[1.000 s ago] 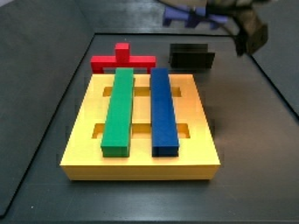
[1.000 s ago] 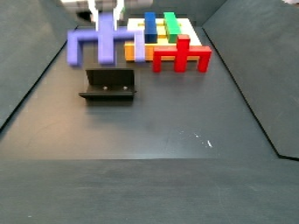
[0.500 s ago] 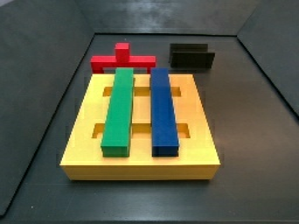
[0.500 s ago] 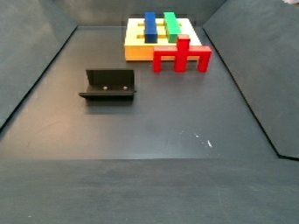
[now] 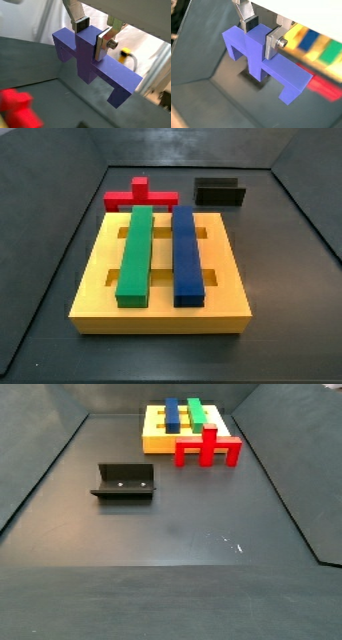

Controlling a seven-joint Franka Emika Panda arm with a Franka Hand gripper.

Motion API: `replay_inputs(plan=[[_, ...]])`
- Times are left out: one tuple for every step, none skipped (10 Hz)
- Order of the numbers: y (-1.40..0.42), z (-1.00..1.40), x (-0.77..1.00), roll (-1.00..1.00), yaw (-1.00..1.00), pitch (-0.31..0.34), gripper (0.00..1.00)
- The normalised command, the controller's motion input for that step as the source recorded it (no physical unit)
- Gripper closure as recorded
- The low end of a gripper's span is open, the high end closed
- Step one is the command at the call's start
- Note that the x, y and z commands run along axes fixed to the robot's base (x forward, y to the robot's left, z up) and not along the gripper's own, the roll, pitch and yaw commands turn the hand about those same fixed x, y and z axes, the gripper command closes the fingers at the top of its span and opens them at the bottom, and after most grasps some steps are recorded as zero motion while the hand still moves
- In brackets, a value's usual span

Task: Pick up the purple object. Move up. Place the purple object on the fixture. Regrasp the purple object. Move to above the board. Insert the purple object.
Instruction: Move to above the board.

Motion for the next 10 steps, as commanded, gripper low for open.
replay_inputs(plan=[[-1.40,0.27,-1.03,-1.00,0.07,0.001,1.00],[-1.40,0.25,-1.06,-1.00,0.07,-0.008,1.00],[-0.47,0.09,-0.41,-1.00,0.07,-0.026,1.00],[-0.23,0.03,-0.24,-1.00,0.07,-0.031,1.00],[-0.05,0.02,-0.10,-1.00,0.06,-0.030,1.00],[-0.05,0.03,-0.10,-1.00,0.06,-0.051,1.00],[0.01,0.00,-0.09,-1.00,0.05,-0.083,1.00],[0.02,0.00,-0.08,-1.00,0.05,-0.096,1.00],[0.04,0.00,-0.08,-0.75,0.03,-0.098,1.00],[0.03,-0.01,-0.07,-0.53,0.01,-0.092,1.00]])
